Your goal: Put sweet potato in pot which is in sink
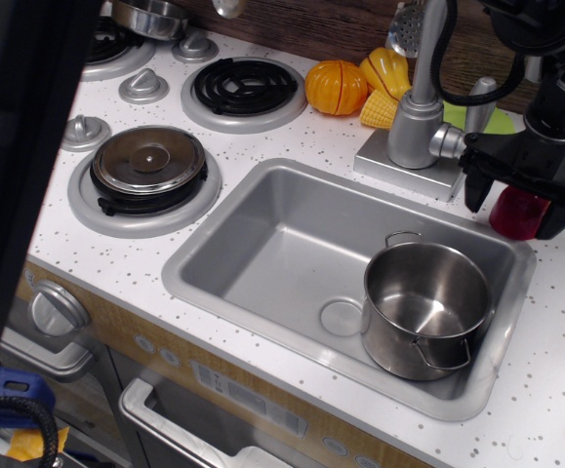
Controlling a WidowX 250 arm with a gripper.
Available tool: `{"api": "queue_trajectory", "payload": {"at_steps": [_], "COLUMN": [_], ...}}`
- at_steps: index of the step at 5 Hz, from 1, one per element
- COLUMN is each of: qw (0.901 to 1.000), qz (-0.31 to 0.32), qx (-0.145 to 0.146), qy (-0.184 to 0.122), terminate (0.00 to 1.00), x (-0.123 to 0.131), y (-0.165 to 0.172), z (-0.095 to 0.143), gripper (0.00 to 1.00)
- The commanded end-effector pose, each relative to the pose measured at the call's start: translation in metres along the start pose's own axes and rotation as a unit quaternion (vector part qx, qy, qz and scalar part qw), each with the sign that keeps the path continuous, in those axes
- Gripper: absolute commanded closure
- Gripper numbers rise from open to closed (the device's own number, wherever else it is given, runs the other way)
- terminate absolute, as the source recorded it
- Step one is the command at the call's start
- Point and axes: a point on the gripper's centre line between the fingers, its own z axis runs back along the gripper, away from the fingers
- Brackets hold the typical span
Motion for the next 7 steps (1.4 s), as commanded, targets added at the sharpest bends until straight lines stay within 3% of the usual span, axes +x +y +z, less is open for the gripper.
{"api": "queue_trajectory", "payload": {"at_steps": [1, 4, 5, 6, 7], "qw": [0.999, 0.9958, 0.9957, 0.9968, 0.9993], "qz": [-0.003, -0.022, -0.013, -0.009, -0.017], "qx": [-0.02, -0.042, -0.049, -0.047, -0.005], "qy": [-0.04, -0.078, -0.077, -0.063, -0.034], "terminate": [0.0, 0.0, 0.0, 0.0, 0.0], "x": [0.02, 0.029, 0.029, 0.027, 0.02], "y": [0.0, 0.003, 0.003, 0.002, 0.004], "z": [0.011, -0.005, -0.007, 0.003, 0.031], "gripper": [0.0, 0.0, 0.0, 1.0, 1.0]}}
